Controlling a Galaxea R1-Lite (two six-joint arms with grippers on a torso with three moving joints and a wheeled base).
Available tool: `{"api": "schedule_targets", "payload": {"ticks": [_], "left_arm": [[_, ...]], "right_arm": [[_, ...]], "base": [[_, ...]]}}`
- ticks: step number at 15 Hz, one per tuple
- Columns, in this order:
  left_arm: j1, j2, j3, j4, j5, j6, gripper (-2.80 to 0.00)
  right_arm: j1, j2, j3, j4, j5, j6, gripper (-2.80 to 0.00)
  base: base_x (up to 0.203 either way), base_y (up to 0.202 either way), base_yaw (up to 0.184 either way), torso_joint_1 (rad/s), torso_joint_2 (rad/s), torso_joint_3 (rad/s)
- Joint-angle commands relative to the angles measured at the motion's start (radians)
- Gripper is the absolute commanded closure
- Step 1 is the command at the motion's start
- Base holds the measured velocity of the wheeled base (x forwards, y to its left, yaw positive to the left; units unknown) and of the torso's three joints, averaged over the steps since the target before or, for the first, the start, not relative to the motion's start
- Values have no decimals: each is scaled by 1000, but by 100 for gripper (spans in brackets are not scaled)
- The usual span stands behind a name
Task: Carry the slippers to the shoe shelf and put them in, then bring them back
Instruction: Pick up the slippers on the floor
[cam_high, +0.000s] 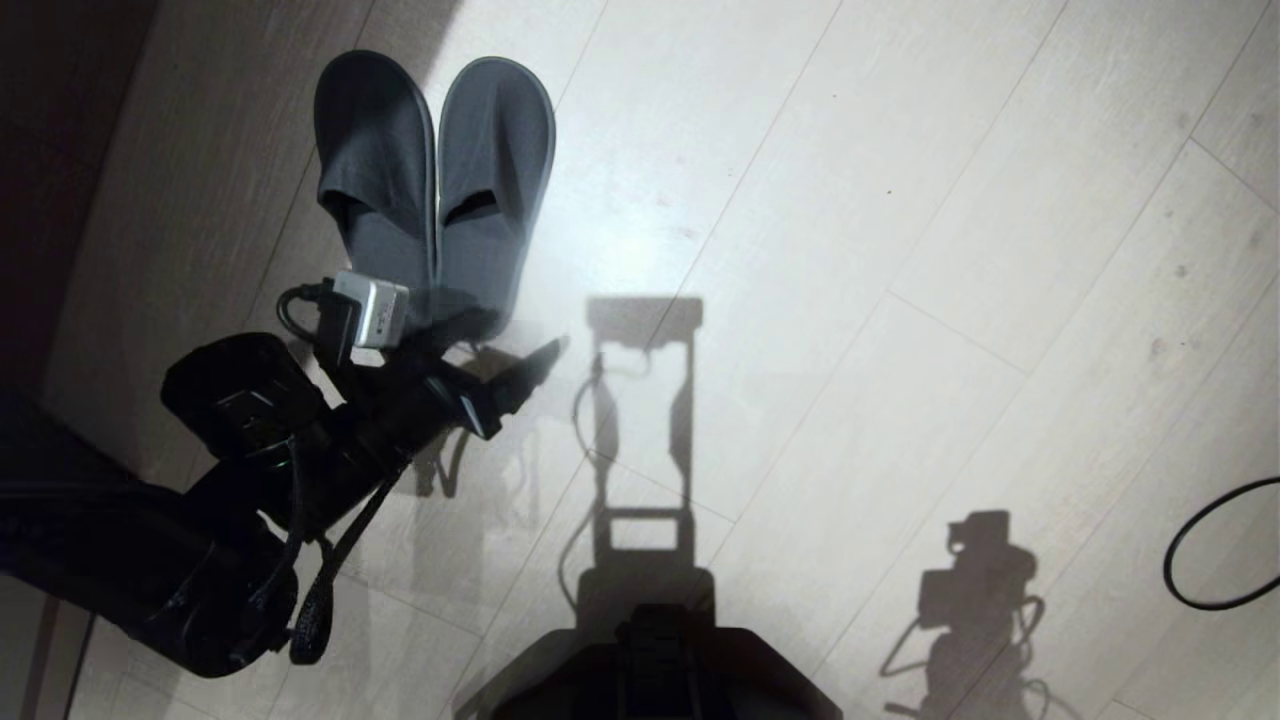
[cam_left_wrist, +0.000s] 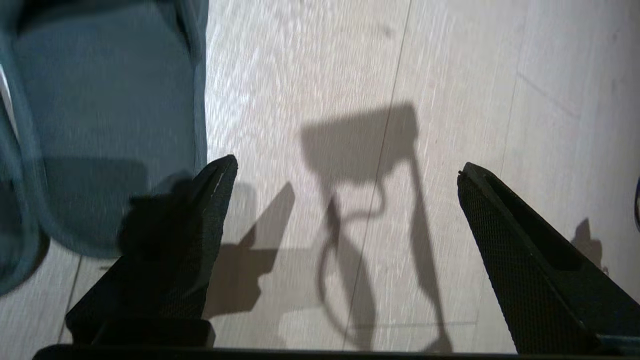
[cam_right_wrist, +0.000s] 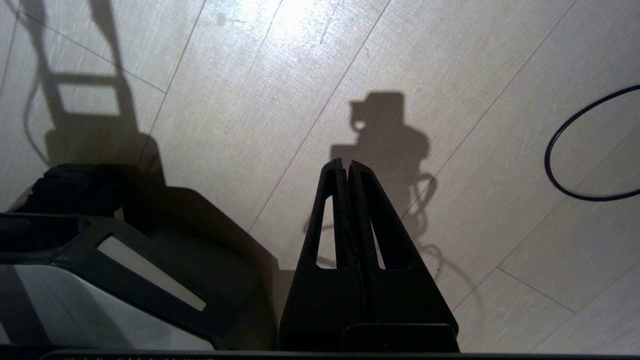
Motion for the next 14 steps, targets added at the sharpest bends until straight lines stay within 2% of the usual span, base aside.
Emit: {"api": "schedule_targets", "payload": {"ticks": [1,3,4,7,9,12,13,14], "left_arm": [[2,21,-68,-9,-14,6,-280],[18,67,-132,-9,-57,57,-280],[32,88,-155,-9,-77,117,-280],[47,66,-158,-9,-106,196,-280],[83,44,-154,-9,-123,266,-280],[107,46,-153,-9,-113,303,-280],[107,58,-158,-9,-86,311,-280],[107,78,-180,-9,-26,316,-280]], "right_arm": [[0,1,0,0,0,0,0],[1,1,0,0,0,0,0],[1,0,0,0,0,0,0],[1,0,0,0,0,0,0],[0,1,0,0,0,0,0],[0,0,0,0,0,0,0],[0,1,0,0,0,0,0],[0,0,0,0,0,0,0]], "base": [[0,0,0,0,0,0],[0,0,0,0,0,0],[0,0,0,0,0,0],[0,0,0,0,0,0],[0,0,0,0,0,0],[0,0,0,0,0,0],[0,0,0,0,0,0],[0,0,0,0,0,0]]}}
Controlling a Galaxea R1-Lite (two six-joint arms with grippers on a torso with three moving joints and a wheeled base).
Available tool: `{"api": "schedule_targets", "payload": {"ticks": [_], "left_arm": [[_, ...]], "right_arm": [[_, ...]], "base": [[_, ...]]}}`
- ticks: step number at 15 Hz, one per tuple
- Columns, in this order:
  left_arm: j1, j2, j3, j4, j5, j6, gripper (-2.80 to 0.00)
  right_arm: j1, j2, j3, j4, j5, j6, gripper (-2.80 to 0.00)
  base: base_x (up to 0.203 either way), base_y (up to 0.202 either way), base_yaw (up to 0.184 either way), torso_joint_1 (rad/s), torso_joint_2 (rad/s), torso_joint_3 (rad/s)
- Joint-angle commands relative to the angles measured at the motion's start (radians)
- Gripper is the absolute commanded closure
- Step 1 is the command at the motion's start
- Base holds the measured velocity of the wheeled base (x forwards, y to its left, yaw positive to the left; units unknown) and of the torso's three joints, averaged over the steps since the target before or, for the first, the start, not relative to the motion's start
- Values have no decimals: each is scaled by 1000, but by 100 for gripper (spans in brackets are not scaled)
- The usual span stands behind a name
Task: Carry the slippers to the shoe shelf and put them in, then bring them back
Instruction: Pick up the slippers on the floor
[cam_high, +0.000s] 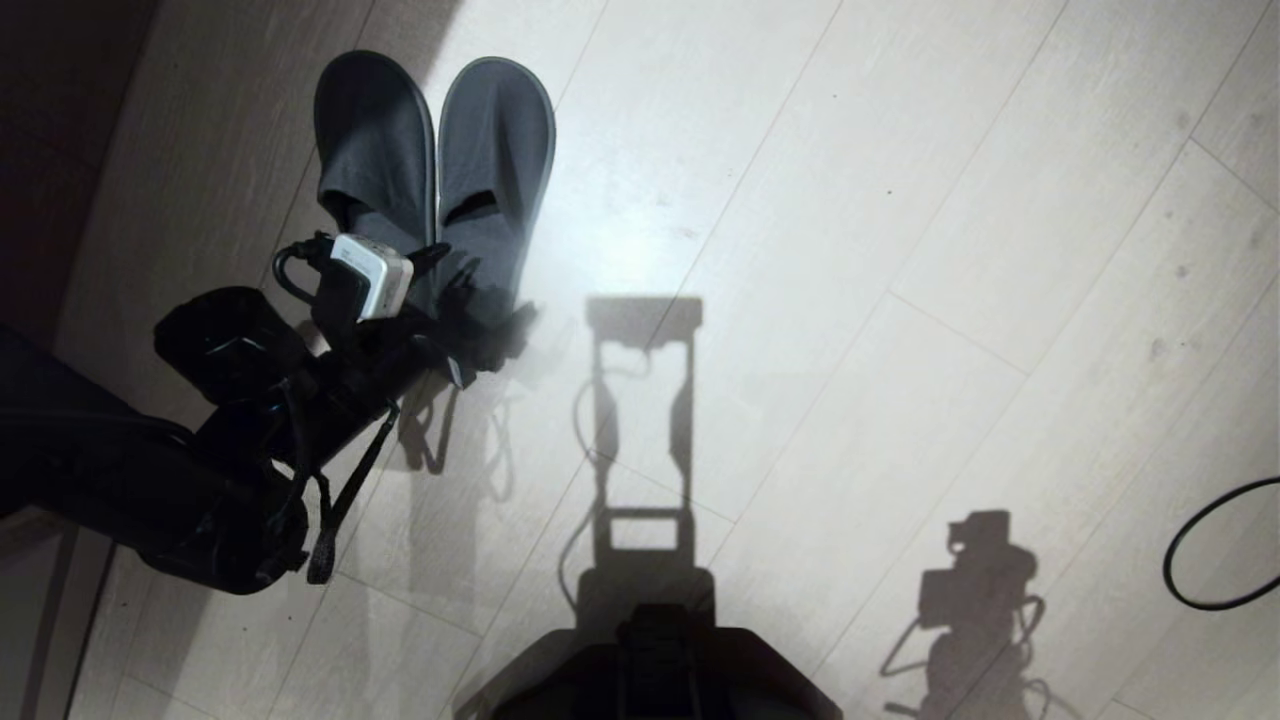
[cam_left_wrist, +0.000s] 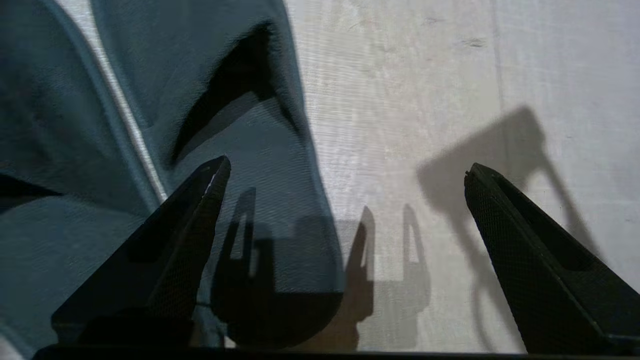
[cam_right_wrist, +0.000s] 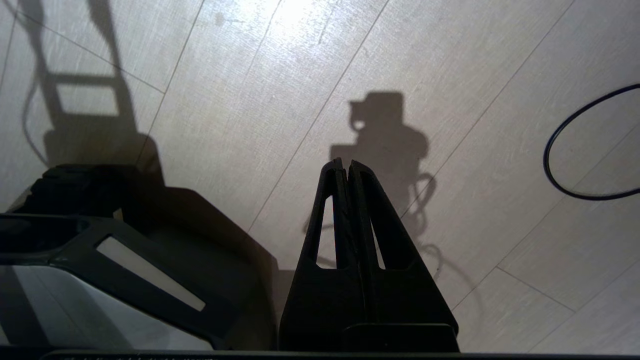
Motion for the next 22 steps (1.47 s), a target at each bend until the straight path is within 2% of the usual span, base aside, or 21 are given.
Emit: {"api": "schedule_targets", "payload": {"ticks": [1,5,7,16,22], "left_arm": [[2,28,-38,-9,67,4,-280],[3,55,-90,-9,172,4,-280],[19,55,-104,-9,199,2,-280],[57,21,-47,-9,201,11,-280],[57,98,-161,-7,245,14,-280]], "right_arm": [[0,1,0,0,0,0,0],[1,0,0,0,0,0,0],[1,1,0,0,0,0,0],[0,1,0,0,0,0,0],[1,0,0,0,0,0,0]], "base": [[0,0,0,0,0,0],[0,0,0,0,0,0],[0,0,0,0,0,0],[0,0,0,0,0,0],[0,0,0,0,0,0]]}}
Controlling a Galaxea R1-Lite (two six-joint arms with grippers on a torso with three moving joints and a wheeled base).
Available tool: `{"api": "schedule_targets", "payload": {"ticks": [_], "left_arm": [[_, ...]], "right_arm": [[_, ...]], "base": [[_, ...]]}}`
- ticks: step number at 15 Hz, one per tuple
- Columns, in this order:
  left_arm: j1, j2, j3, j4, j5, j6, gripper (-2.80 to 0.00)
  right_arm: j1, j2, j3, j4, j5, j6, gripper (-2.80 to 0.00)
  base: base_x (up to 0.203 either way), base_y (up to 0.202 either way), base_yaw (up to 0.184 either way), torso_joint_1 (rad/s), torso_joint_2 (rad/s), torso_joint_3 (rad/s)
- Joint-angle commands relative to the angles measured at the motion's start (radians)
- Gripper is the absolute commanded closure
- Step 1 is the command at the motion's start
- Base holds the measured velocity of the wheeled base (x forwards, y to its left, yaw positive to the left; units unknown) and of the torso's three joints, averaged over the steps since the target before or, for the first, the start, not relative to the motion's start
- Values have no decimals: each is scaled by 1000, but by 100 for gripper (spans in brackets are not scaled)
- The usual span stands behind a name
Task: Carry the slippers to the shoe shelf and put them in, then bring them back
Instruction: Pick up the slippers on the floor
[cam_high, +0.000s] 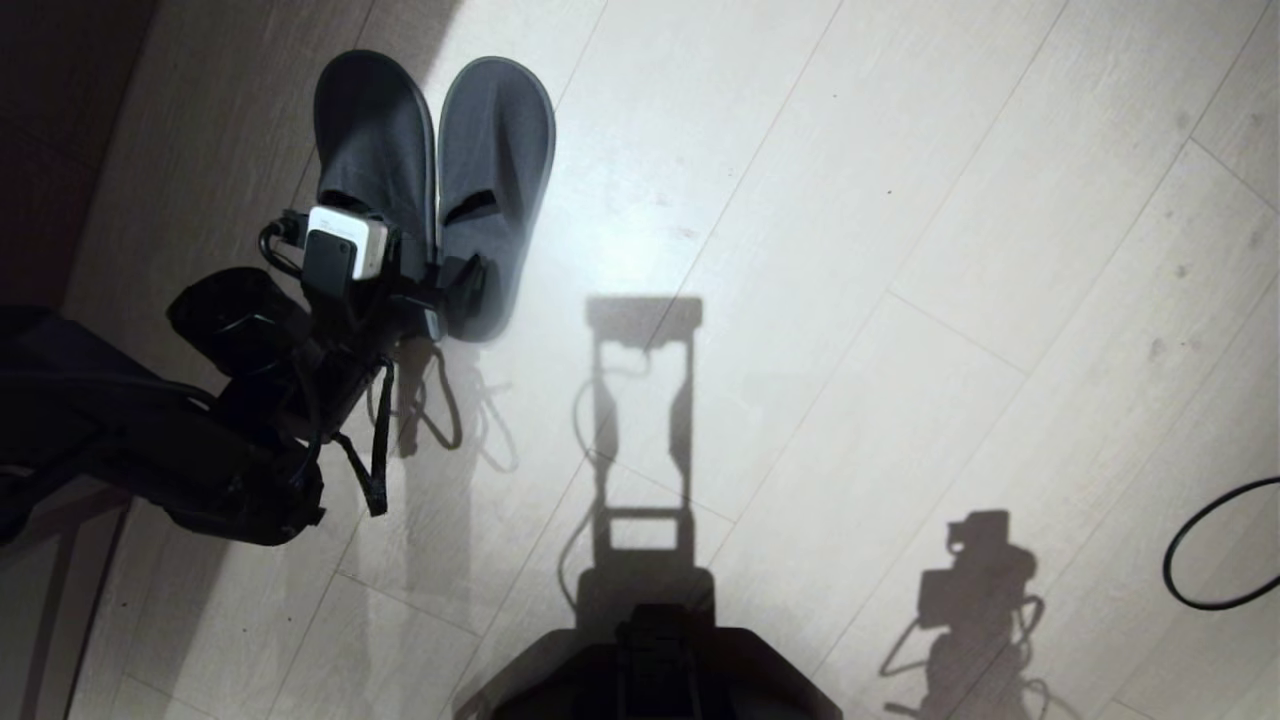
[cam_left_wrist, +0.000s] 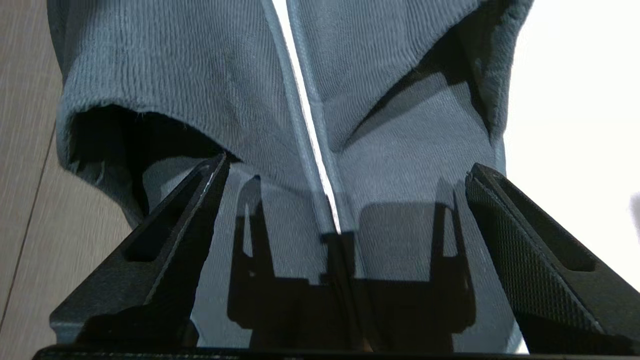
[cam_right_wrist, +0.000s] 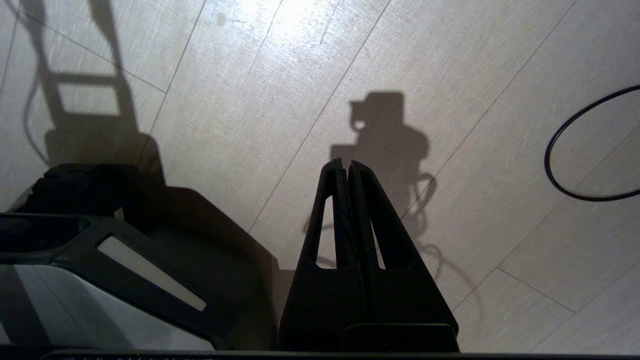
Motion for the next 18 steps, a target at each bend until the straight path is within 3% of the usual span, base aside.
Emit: {"api": "schedule_targets", "payload": {"ticks": [1,7,10,13,18], "left_arm": [[0,13,-23,5,2,1,-280],[-2,44,-80,13,17,-10,-280],[-14,43,-87,28,20,-79,-280],[-14,70,-148,30,78,-85,-280],[-29,95,-208,27,101,-99,-280]], "right_arm": [[1,0,0,0,1,0,0],[0,1,0,0,1,0,0],[1,0,0,0,1,0,0],[-1,0,0,0,1,0,0],[1,0,0,0,1,0,0]], "base": [[0,0,0,0,0,0],[0,0,0,0,0,0],[0,0,0,0,0,0],[0,0,0,0,0,0],[0,0,0,0,0,0]]}}
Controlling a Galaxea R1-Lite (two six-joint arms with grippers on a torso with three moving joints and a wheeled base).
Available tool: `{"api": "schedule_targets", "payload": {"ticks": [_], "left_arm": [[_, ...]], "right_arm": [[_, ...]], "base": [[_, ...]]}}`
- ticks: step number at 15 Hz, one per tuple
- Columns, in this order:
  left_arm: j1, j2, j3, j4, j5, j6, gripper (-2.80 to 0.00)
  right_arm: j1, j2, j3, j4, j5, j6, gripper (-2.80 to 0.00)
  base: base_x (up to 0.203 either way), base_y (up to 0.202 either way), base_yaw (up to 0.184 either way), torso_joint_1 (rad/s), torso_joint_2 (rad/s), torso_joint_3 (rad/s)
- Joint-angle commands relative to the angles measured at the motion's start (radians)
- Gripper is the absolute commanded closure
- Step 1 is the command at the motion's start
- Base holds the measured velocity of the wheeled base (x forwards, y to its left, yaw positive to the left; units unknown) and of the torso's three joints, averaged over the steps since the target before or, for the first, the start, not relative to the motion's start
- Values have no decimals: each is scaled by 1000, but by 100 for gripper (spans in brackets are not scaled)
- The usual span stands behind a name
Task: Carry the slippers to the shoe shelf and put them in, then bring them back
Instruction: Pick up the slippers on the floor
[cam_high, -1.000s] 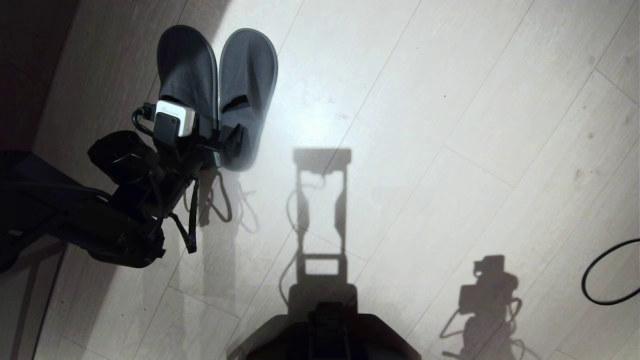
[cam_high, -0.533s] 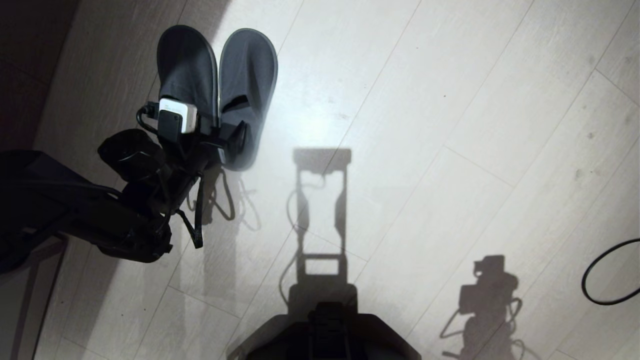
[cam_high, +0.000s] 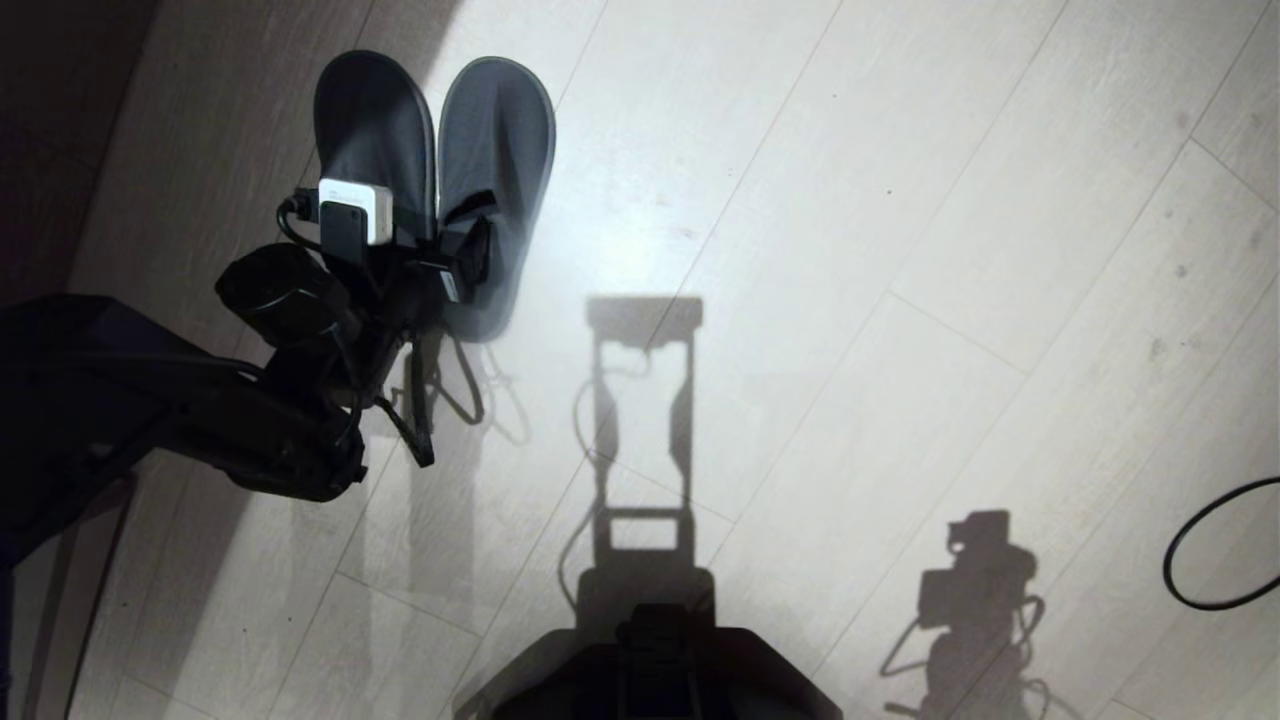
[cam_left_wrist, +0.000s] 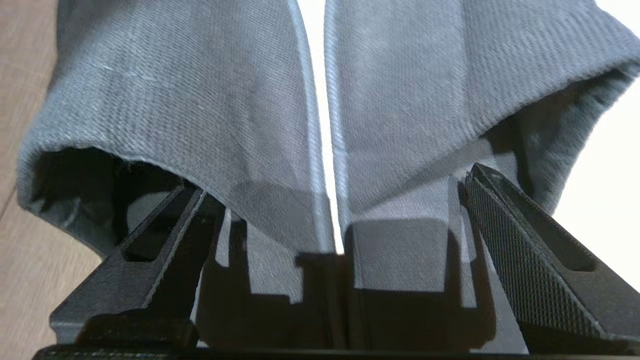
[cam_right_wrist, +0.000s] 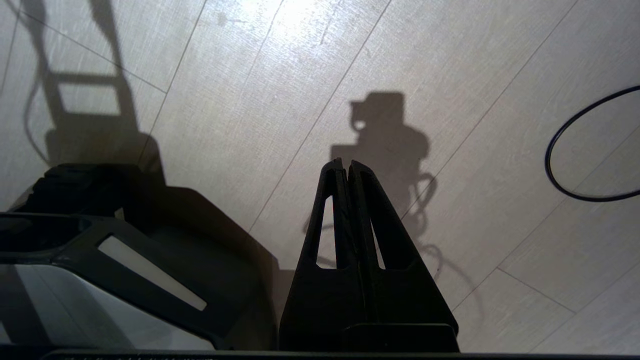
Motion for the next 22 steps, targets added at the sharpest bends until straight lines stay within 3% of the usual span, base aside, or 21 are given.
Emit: {"api": "schedule_targets", "payload": {"ticks": [1,10,16,17,22], "left_arm": [[-7,9,-13,-8,6,0,-280],[-14,70,-130,-12,110,-77,-280],[-26,79,-151,-12,113,-98,-280],[-30,81,-151,-12,113,-98,0],[-36,90,-152,-10,113,-124,0]], "right_arm": [[0,0,0,0,0,0,0],[1,1,0,0,0,0,0],[1,0,0,0,0,0,0],[1,1,0,0,0,0,0],[1,0,0,0,0,0,0]], "base": [[0,0,0,0,0,0],[0,0,0,0,0,0],[0,0,0,0,0,0],[0,0,0,0,0,0],[0,0,0,0,0,0]]}}
